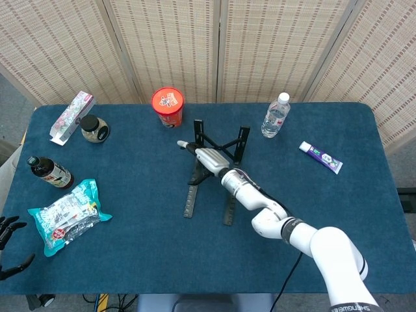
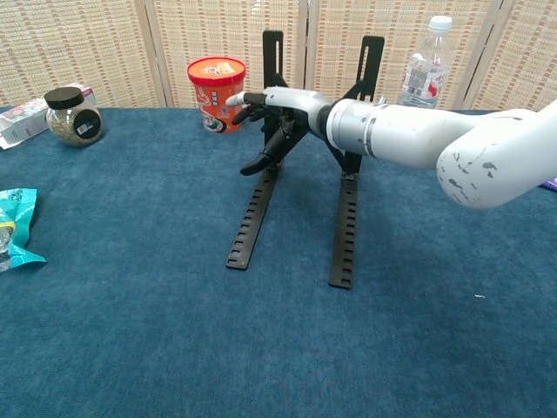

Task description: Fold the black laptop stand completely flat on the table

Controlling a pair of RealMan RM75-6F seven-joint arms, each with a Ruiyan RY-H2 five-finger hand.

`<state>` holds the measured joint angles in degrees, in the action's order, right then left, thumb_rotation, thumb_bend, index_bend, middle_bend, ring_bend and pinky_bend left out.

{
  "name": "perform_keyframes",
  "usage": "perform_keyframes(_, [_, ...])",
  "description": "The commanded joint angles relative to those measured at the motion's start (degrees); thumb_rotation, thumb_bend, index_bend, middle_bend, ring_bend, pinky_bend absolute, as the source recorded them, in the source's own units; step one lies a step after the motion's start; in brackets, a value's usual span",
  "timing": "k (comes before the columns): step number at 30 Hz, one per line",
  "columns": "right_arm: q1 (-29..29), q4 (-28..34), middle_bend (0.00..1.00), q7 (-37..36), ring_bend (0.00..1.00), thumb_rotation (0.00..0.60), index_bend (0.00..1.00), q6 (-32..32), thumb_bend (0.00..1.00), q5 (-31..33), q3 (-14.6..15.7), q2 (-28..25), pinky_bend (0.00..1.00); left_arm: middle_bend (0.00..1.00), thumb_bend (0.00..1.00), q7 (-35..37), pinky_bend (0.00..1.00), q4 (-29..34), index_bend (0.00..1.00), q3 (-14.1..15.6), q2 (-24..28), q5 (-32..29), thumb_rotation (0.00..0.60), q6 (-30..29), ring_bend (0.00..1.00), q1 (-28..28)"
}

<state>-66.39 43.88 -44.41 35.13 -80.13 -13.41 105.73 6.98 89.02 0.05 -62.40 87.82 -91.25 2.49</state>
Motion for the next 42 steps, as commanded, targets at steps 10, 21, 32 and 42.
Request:
perform_keyframes(10, [9.7,27.6,0.16,8.6,0.00,0.600,0.00,15.3,0.00,-3.7,2.4,-17.7,0.02,0.16,0.16,0.0,0.02,-0.4,0.25,-0.2,-0.5,0.3,0.600,1.0,0.10,-0.8])
perform_keyframes(21, [21.0,47.9,0.16,25.9,0.00,0.600,0.00,27.8,0.00,-0.4,2.2,-33.5,0.02,0.16,0.16,0.1,0.02,-0.9,0.25,-0.4,-1.3,1.0,0.600,2.8,0.10,-2.4])
perform_keyframes(32, [24.4,46.4,0.16,26.3,0.00,0.600,0.00,25.3,0.00,8.3,-0.2,-37.4,0.02,0.16,0.16,0.2,0.02,-0.7,0.25,0.0,-1.6,1.3,0.600,3.2,0.10,-2.8])
perform_keyframes(42, [22.7,40.7,0.16,11.5,0.00,0.600,0.00,15.8,0.00,10.5,-2.9,-34.7,0.02,0.16,0.16,-0.7,0.02,0.2,0.25,0.2,-1.1,1.2,0.600,2.9,0.10,-2.5])
